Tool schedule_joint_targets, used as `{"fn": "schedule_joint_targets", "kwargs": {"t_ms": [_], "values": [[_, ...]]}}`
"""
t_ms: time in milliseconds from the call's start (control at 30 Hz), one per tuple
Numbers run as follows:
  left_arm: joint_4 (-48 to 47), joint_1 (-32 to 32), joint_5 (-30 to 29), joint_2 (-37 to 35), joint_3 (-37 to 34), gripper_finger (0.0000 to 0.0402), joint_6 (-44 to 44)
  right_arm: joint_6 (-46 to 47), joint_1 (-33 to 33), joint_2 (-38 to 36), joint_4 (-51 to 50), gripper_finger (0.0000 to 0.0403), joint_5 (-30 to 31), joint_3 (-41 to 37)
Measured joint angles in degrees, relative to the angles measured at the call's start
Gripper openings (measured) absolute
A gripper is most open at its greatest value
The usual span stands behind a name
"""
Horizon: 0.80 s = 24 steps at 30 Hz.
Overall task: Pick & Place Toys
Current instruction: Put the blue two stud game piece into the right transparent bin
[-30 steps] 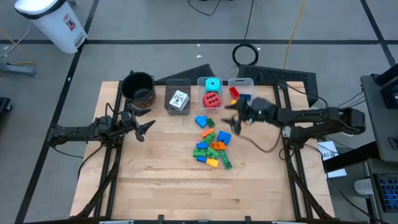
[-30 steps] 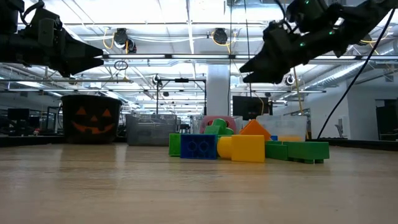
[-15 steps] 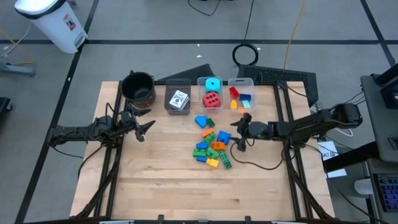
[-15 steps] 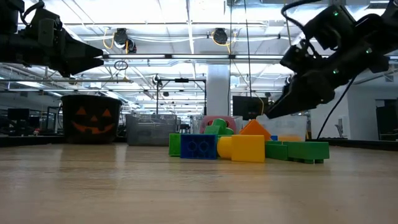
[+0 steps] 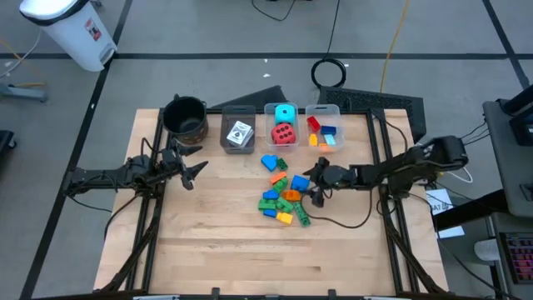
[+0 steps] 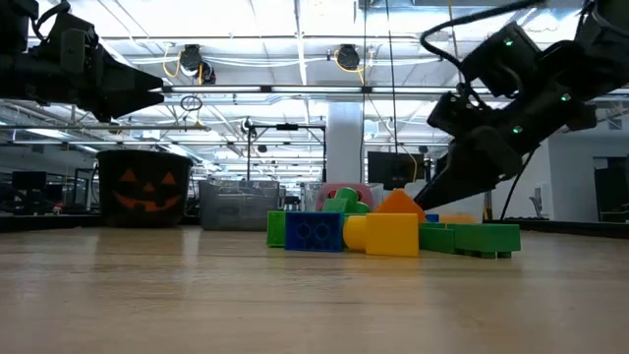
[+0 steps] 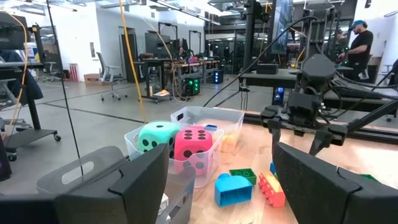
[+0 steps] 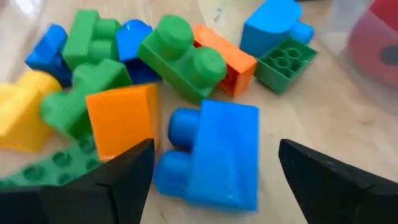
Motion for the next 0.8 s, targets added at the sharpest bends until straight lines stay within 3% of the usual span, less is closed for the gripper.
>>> {"fn": "schedule_joint_targets", "kwargs": {"t_ms": [267, 400, 800], "values": [[-0.02, 0.0, -0.02, 0.02, 0.0, 0.0292, 0.01, 0.39, -0.75, 6.47, -5.43, 0.0313, -4.57, 4.07], [-0.02, 0.0, 0.0, 0.02, 0.0, 0.0292, 0.0, -1.92, -0.93, 6.17, -9.58, 0.0313, -5.82, 4.78], [0.03, 0.0, 0.0, 0.02, 0.0, 0.0292, 0.0, -2.58, -0.89, 3.28, -8.65, 0.0313, -4.2, 4.65]]}}
